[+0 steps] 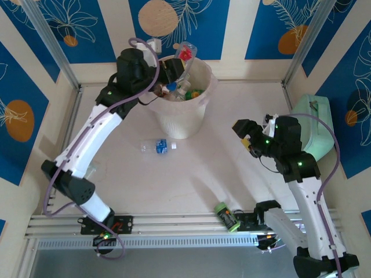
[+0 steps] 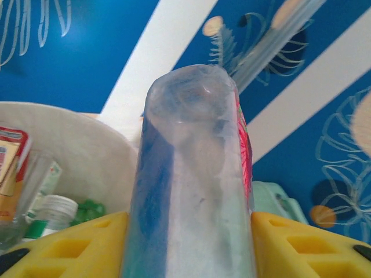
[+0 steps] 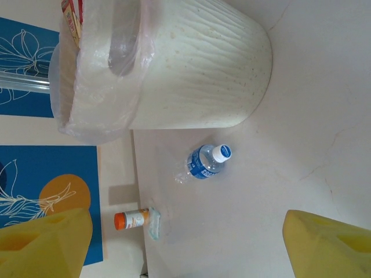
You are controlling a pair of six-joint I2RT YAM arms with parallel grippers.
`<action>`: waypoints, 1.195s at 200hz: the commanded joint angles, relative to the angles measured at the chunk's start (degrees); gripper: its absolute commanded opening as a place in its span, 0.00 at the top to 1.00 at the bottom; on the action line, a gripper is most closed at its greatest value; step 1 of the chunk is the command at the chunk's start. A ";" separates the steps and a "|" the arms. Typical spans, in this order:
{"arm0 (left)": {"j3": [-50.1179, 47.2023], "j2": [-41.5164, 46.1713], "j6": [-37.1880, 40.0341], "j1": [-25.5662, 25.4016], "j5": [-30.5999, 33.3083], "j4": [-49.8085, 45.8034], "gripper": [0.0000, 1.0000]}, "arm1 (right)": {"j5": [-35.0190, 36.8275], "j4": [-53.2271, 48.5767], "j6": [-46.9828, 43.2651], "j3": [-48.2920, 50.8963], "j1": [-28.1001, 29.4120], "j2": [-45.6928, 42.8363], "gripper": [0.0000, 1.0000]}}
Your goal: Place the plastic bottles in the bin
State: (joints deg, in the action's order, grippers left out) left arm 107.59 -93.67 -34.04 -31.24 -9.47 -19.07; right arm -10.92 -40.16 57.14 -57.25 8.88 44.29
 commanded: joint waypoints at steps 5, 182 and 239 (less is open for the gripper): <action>4.44 -5.09 1.67 0.38 2.04 -0.73 0.48 | -1.19 -2.02 0.77 1.40 0.40 -1.56 0.14; 7.10 -13.19 1.66 -1.27 2.84 -1.63 0.26 | -1.64 -2.46 0.35 1.45 0.03 -2.04 0.14; 3.03 -0.40 2.45 -1.14 11.11 -5.28 0.18 | -1.33 -1.61 0.34 1.48 0.86 -1.33 0.14</action>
State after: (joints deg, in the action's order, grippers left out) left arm 111.83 -104.18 -32.53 -32.08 -4.45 -22.22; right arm -10.92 -41.82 57.47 -55.70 9.04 42.63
